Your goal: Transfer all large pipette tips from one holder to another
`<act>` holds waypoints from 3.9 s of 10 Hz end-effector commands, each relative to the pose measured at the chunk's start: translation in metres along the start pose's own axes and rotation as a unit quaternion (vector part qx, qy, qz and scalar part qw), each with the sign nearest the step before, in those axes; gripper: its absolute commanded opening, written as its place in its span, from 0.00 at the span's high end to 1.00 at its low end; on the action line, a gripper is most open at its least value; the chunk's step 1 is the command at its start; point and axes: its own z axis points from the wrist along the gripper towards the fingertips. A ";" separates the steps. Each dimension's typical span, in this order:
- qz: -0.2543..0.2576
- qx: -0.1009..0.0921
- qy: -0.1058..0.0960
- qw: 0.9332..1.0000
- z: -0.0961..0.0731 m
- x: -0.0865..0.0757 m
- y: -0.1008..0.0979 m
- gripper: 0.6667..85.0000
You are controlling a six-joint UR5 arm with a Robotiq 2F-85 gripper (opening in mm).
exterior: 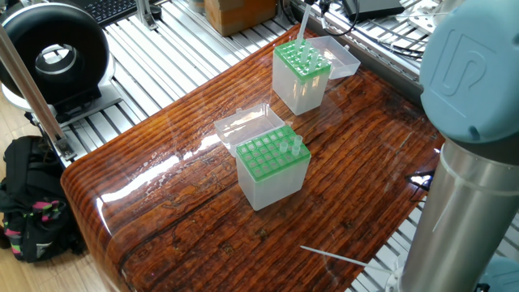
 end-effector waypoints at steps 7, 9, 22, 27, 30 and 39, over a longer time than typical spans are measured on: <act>-0.008 -0.005 -0.002 1.000 0.002 -0.003 0.002 0.94; -0.011 -0.007 -0.002 1.000 0.002 -0.003 0.003 0.91; -0.016 -0.006 0.008 1.000 0.003 -0.007 0.003 0.79; -0.020 -0.010 0.011 1.000 0.004 -0.006 0.004 0.72; -0.022 -0.013 0.010 1.000 0.004 -0.007 0.006 0.62; 0.079 -0.049 0.015 0.996 0.004 0.029 0.137 0.68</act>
